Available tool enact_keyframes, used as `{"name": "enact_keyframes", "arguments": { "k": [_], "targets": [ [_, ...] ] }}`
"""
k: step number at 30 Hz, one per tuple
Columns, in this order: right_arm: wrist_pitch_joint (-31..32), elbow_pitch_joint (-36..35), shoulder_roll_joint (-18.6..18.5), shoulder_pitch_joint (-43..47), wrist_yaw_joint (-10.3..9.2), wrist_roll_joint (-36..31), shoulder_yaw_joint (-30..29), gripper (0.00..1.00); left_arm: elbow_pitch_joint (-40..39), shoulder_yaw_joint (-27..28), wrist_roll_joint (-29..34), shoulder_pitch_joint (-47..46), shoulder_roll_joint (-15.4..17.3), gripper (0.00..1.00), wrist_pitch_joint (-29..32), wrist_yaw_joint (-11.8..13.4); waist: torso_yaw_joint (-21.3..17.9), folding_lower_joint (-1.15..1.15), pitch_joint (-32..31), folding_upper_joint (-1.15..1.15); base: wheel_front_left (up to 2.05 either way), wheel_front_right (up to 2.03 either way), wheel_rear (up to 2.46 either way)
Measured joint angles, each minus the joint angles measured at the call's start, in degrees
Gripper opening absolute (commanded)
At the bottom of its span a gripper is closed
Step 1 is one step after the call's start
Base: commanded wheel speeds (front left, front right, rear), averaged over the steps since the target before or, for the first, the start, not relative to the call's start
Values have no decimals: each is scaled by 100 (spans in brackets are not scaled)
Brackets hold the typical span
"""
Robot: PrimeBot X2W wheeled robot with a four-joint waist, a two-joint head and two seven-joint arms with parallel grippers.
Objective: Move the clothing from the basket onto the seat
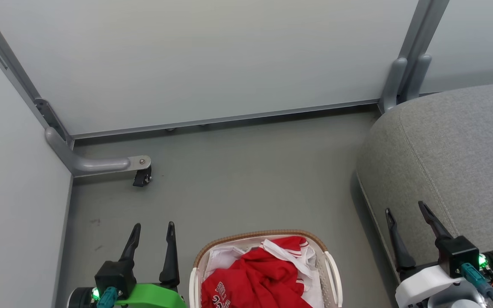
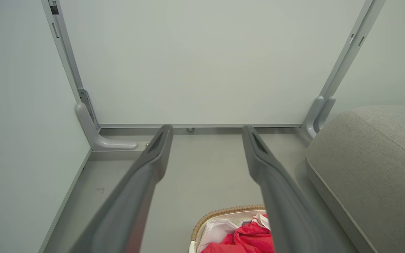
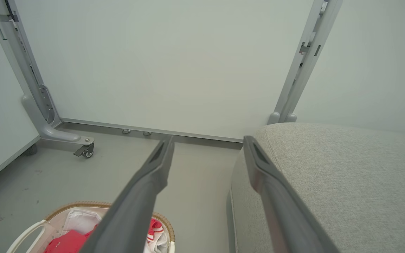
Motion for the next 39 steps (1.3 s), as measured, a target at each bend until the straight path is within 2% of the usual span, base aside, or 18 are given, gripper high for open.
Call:
{"name": "enact_keyframes", "arguments": {
  "k": [5, 29, 39],
  "targets": [
    [-34, -13, -3, 4, 1, -167, 13, 100, 11, -31, 114, 4, 1, 100, -35, 7, -1, 0, -1, 0, 0, 0, 0],
    [-35, -12, -3, 7, 1, -154, -9, 100, 89, -85, 103, 16, 2, 100, -44, -14, -37, 0, -43, 0, 0, 0, 0],
    [-35, -67, -5, -20, 1, -152, 1, 100, 278, -508, 248, -107, 4, 100, -47, -133, -141, 0, 184, 0, 0, 0, 0]
  ]
}}
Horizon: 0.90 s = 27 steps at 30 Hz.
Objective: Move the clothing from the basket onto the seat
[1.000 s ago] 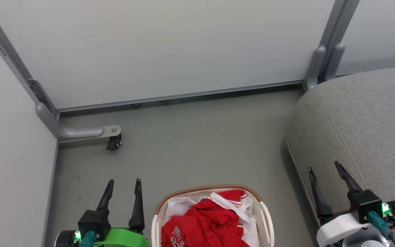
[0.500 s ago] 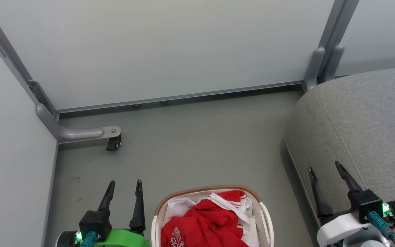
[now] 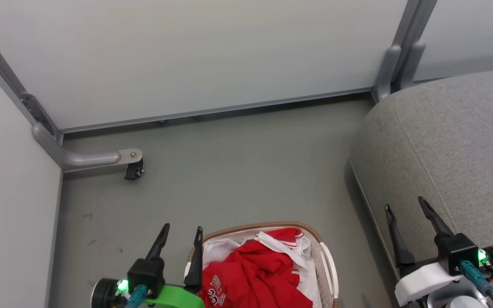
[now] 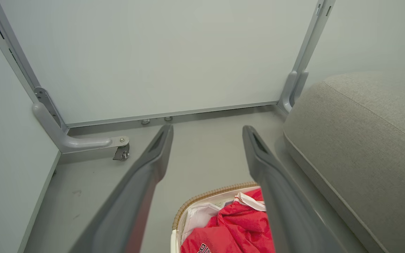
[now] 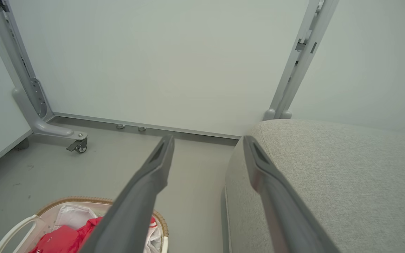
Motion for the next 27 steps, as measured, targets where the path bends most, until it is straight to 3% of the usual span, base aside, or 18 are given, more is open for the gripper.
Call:
{"name": "enact_keyframes", "arguments": {
  "k": [11, 27],
  "targets": [
    [-8, -136, -3, -699, 2, 79, 221, 100, 602, -467, 531, -922, -2, 100, -1, -124, -197, 0, 958, 0, 0, 0, 0],
    [-8, -292, -10, -1728, 2, 516, 769, 100, 2977, -531, 907, -2210, 74, 100, -1, -305, -884, 1, 2712, 0, 0, 0, 0]
  ]
}}
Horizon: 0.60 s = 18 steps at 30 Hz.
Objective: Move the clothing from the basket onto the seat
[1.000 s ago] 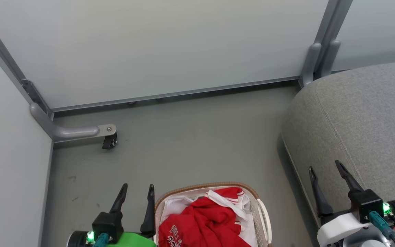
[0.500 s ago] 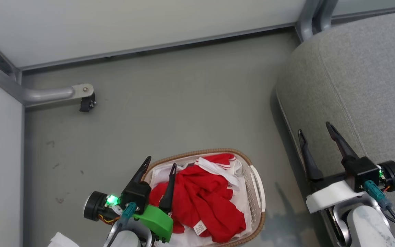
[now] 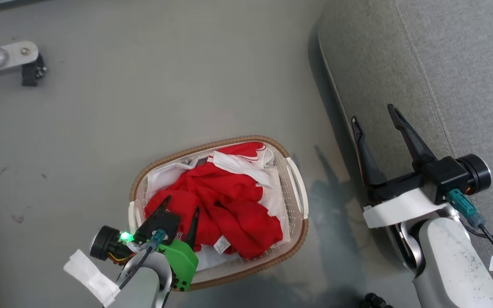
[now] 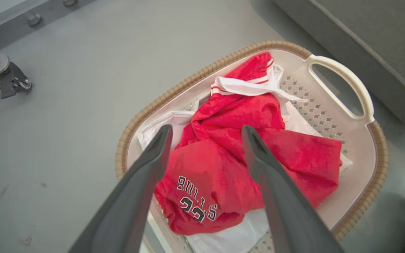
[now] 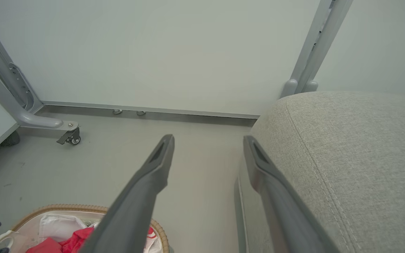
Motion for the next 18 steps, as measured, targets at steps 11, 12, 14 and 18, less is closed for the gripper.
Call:
{"name": "enact_keyframes", "arguments": {
  "k": [11, 12, 14, 18],
  "targets": [
    [0, -108, 0, -363, 0, 335, 280, 100, 1401, -15, 112, -759, 153, 100, 0, 286, -465, 0, 998, 0, 0, 0, 0],
    [0, -121, 0, -397, 0, 371, 319, 100, 1499, 1, 89, -817, 188, 100, 0, 315, -517, 0, 1100, 0, 0, 0, 0],
    [0, -127, 0, -427, 0, 421, 375, 100, 1645, 9, 85, -902, 226, 100, 0, 339, -595, 0, 1239, 0, 0, 0, 0],
    [0, -126, 1, -489, 0, 505, 443, 100, 1919, 34, 37, -1037, 283, 100, 47, 399, -764, 0, 1442, 0, 0, 0, 0]
  ]
}}
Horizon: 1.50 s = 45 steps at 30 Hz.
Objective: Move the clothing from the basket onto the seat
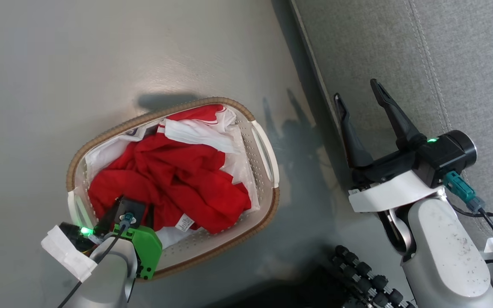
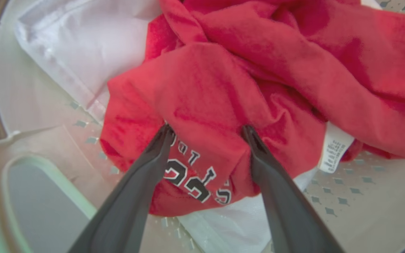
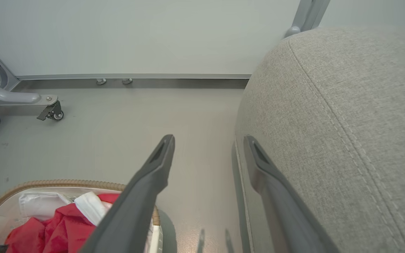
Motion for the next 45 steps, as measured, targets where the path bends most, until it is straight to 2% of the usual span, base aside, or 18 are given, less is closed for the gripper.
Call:
{"name": "enact_keyframes", "arguments": {
  "k": [2, 3, 4, 5, 6, 7, 8, 21, 28, 35, 41, 43, 45],
  "targets": [
    [0, 4, -1, -13, 0, 34, 11, 100, 107, 1, -25, -52, 0, 100, 0, 18, -92, 0, 73, 0, 0, 0, 0],
    [0, 10, 0, -14, 0, 53, 16, 100, 147, 4, -47, -75, -3, 96, 0, 22, -133, 0, 100, 0, 0, 0, 0],
    [0, 12, 0, -16, 0, 57, 13, 100, 183, 2, -52, -97, -8, 74, 0, 22, -163, 0, 119, 0, 0, 0, 0],
    [0, 16, 0, -19, 0, 69, 10, 100, 231, 2, -62, -118, -16, 46, 0, 23, -197, 0, 136, 0, 0, 0, 0],
    [0, 23, -1, -20, 0, 77, 5, 100, 261, -3, -80, -127, -19, 32, -3, 40, -223, 0, 147, 0, 0, 0, 0],
    [0, 30, 0, -20, 0, 85, 2, 100, 276, -4, -90, -136, -18, 11, -5, 41, -240, -1, 150, 0, 0, 0, 0],
    [0, 42, 0, -21, 0, 88, -7, 100, 291, 0, -104, -154, -22, 0, -5, 41, -252, 0, 143, 0, 0, 0, 0],
    [0, 190, 2, 25, 0, -108, -125, 100, 226, -114, -336, -103, -235, 0, -24, -146, -75, -1, -335, 0, 0, 0, 0],
    [0, 319, 3, 251, 0, -320, -260, 100, -327, -259, -438, 177, -316, 0, -32, -290, 99, -1, -809, 0, 0, 0, 0],
    [0, 482, 5, 703, 0, -621, -485, 100, -984, -477, -587, 530, -331, 0, -32, -396, 298, -1, -1491, 0, 0, 0, 0],
    [-1, 601, 5, 1107, 0, -805, -700, 100, -1535, -655, -923, 712, -335, 0, -33, -469, 474, -1, -2181, 0, 0, 0, 0],
    [0, 617, 7, 1262, 0, -868, -767, 100, -1757, -684, -1211, 773, -336, 0, -33, -527, 535, -1, -2440, 0, 0, 0, 0],
    [0, 589, 4, 1389, 0, -896, -809, 100, -1908, -758, -1205, 764, -336, 0, -33, -543, 589, -1, -2671, 0, 0, 0, 0]
  ]
}}
